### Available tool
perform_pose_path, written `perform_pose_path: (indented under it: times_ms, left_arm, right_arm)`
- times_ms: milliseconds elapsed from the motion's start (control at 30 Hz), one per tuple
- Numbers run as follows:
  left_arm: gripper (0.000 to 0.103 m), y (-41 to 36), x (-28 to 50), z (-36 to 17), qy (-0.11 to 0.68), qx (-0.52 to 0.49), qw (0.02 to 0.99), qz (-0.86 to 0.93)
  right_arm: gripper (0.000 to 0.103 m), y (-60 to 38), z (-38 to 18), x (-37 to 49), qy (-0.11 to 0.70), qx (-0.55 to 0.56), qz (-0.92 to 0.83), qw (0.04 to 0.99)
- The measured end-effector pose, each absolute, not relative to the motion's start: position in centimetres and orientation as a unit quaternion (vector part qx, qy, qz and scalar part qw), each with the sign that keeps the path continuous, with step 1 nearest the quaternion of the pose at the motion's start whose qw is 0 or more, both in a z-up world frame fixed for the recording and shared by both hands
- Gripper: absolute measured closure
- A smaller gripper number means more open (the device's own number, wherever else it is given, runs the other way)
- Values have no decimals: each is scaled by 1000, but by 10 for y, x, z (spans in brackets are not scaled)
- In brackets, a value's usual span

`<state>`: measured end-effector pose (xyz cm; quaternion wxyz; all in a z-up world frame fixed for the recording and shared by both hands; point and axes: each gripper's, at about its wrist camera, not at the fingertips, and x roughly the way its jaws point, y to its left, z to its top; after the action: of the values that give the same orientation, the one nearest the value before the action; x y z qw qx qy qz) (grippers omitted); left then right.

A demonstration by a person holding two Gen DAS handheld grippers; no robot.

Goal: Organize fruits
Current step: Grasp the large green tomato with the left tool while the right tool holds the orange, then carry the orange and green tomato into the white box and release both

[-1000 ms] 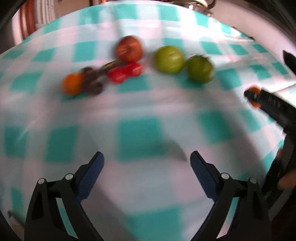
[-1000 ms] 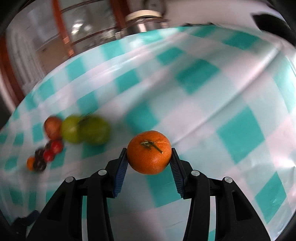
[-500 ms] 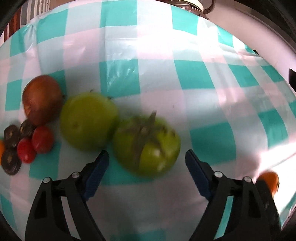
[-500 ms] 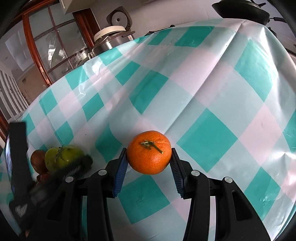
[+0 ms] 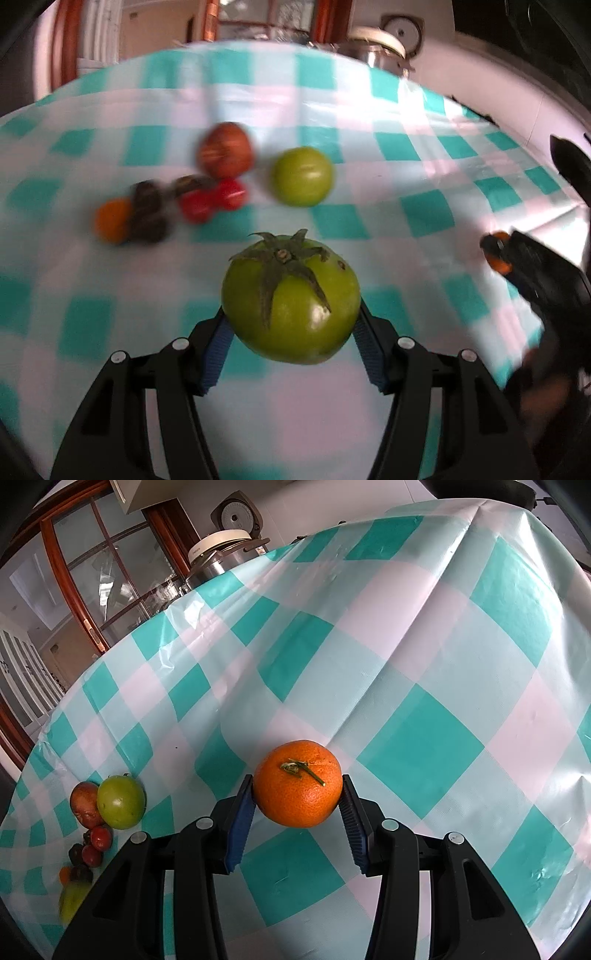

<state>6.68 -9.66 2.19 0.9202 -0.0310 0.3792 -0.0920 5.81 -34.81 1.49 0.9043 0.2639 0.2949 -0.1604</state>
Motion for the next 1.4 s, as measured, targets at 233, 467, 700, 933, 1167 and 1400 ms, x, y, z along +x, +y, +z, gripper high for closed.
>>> perform_pose_path:
  times_ms: [233,467,700,933,1167,1400]
  left_arm:
    - [42,-26,13,26,365,-90,924,-77]
    - [42,-24,11,28,365,-86,924,-78]
    - [42,-24,6,33,354,-82,928,-78]
    - [42,-8,-34,37,338,-82,934,-82]
    - [42,4,-107,32,352,-69,928,-104]
    - [42,-9,-151,35,349,-15,930,-117]
  right_arm:
    - [57,-349,15,56,288,273,-152,905]
    - [57,-355,13,51,268,298,-137,906]
    - [57,-352,12,41,274,325,-87,901]
    - [57,-290,24,-57,286,286,-28,914]
    - [57,-220,45,-148,300,138,52,942]
    - [57,-212,46,-213,306,89,71,945]
